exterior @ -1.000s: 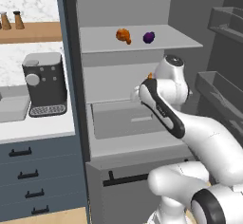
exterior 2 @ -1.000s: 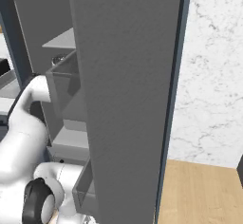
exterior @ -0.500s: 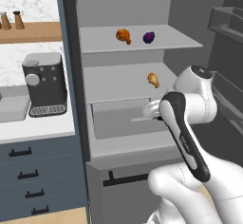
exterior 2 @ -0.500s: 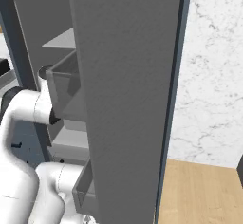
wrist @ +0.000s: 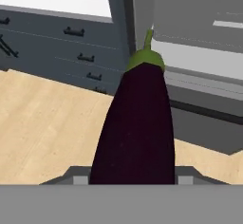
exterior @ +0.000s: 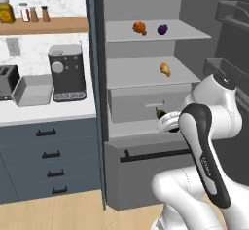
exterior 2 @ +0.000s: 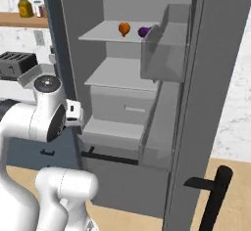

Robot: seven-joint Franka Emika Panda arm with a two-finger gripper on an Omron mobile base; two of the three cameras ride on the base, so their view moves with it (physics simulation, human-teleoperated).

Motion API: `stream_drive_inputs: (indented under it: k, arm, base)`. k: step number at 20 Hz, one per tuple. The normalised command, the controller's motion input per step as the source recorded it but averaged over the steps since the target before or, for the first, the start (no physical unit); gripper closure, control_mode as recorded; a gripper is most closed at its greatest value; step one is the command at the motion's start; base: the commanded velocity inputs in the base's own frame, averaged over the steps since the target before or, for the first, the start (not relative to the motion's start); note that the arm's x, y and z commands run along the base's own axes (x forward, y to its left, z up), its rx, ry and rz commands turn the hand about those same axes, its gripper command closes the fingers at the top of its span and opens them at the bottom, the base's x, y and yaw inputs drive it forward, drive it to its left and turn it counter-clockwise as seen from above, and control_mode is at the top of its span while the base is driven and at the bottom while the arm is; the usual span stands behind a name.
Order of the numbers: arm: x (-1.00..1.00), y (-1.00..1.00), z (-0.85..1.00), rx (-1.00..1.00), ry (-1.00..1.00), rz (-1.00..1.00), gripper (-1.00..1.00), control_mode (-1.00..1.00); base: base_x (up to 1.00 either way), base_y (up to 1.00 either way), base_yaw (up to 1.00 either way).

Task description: Place one eggplant and one chicken drumstick in each tupperware on the nearby counter, to pack two identical lunches.

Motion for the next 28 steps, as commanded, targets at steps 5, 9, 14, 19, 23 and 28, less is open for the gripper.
stream_drive_inputs:
  k: [5,9,14,19,23,28]
  arm:
    - [0.0,0.0,0.0,0.0,0.0,0.0,1.0,1.0]
    - [0.0,0.0,0.0,0.0,0.0,0.0,1.0,1.0]
    - [0.0,0.0,0.0,0.0,0.0,0.0,1.0,1.0]
    - [0.0,0.0,0.0,0.0,0.0,0.0,1.0,1.0]
    - [0.0,0.0,0.0,0.0,0.0,0.0,1.0,1.0]
    - [0.77,-0.12,-0.37,-0.02,0.0,-0.12,1.0,-1.0]
  base:
    - [0.18,1.0,0.02]
    - [0.7,1.0,0.0]
    - [0.99,1.0,0.0]
    - [1.0,0.88,-0.09]
    - [0.96,0.24,-0.16]
    - [0.2,0.0,-0.04]
